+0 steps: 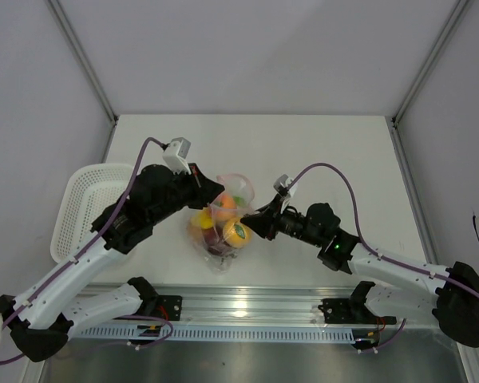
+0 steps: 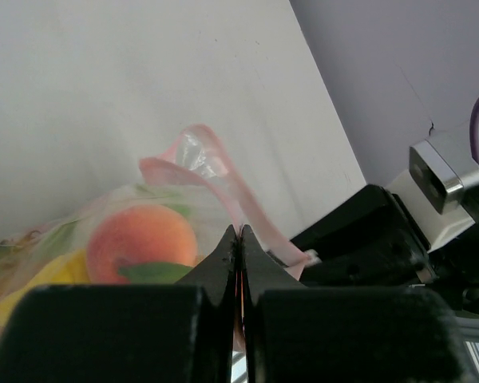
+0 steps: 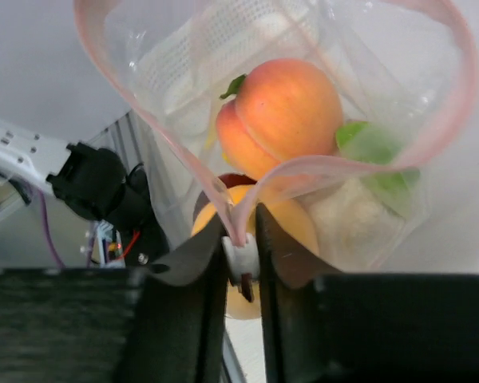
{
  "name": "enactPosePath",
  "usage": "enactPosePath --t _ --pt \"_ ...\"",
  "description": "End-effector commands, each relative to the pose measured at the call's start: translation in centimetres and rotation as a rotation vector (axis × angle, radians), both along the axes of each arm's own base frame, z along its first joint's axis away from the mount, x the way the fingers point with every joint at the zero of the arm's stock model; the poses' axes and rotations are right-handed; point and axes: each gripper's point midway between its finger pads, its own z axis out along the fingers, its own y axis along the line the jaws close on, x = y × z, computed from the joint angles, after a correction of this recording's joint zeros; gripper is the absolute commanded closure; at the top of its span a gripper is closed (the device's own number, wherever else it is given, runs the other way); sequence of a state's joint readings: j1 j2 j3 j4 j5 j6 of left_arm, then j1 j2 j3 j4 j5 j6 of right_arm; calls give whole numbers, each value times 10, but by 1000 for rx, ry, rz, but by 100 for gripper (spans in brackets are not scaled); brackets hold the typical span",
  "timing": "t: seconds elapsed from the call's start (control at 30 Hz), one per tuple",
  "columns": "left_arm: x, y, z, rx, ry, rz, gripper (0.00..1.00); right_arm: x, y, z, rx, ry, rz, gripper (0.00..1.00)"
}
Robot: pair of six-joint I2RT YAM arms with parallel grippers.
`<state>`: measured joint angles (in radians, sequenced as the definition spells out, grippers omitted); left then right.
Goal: Place the food in the zip-top bag and seal the zipper
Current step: Adjust the zipper food storage bag at the center of the board, then zip the zipper food storage bag at the center of the board.
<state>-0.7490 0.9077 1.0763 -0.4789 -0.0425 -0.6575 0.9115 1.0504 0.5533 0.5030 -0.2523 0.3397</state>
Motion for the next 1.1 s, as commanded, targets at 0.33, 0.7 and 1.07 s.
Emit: enactPosePath --t 0.33,0.7,1.07 --pt "1 4 29 -77 -77 29 99 27 -12 27 43 -87 -166 100" --pt "-20 31 11 9 -140 20 63 26 -23 60 -133 -154 120 100" --pt "-52 33 125 100 -792 -228 0 15 -9 69 -197 -119 353 100"
